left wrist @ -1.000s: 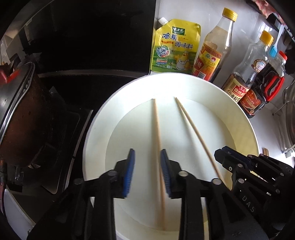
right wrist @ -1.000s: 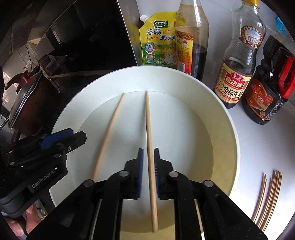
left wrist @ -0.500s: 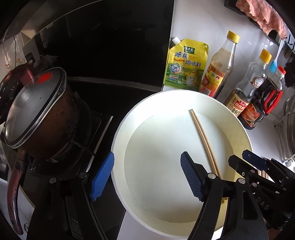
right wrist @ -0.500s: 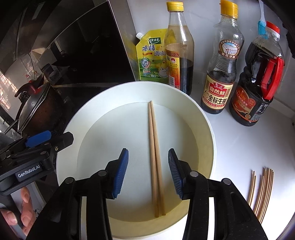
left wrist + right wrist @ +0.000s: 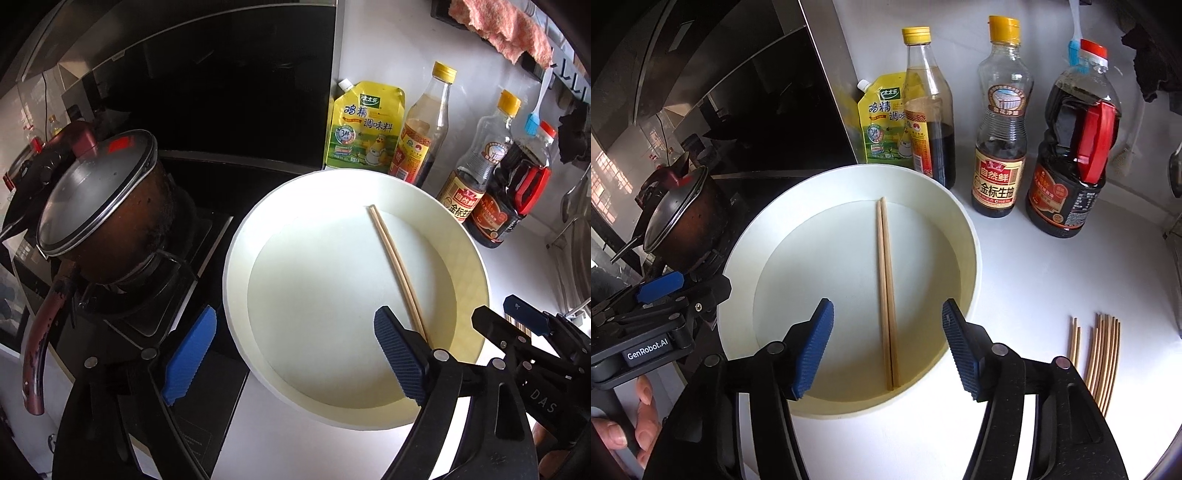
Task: Organize utensils
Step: 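Move both open grippers back to the chopstick row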
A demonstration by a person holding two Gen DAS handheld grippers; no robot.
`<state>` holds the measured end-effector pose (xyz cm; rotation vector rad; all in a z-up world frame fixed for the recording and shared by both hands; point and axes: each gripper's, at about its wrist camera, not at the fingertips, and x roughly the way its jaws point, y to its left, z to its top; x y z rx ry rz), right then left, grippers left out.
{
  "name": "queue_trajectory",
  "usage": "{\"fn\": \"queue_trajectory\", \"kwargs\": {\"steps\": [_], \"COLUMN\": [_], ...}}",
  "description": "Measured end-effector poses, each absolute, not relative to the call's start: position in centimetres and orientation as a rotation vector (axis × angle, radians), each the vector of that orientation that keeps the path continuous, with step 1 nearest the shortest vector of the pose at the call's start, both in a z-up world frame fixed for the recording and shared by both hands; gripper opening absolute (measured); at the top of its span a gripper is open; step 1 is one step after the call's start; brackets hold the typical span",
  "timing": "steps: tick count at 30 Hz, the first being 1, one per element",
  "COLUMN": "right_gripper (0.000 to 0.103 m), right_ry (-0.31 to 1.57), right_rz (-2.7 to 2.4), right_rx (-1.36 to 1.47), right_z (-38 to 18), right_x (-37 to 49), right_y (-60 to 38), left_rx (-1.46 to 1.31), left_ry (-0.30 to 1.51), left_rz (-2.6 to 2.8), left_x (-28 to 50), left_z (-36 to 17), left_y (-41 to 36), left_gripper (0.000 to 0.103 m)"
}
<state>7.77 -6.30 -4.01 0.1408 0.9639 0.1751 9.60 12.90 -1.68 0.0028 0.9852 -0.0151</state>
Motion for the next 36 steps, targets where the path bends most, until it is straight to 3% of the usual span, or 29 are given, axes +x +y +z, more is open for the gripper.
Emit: {"fn": "queue_trajectory", "kwargs": {"steps": [24,36], "right_gripper": [0.061,0.063], "right_ry": [0.941,0.989], "right_rz": [0.019,-0.132], "right_rx": [0.211,0.243], "right_z": [-3.5,-7.9], "right_x": [-1.0,-5.7], "right_y": [-18.1,-24.4], "left_rx": [0.062,0.157], "left_ry": [0.974,1.023], "left_rz": [-0.153,-0.276], "left_x": [4.5,1.7], "left_z": [-2.0,-5.8], "left_y": [1.7,-5.7], "left_gripper": [0.088,0.088]}}
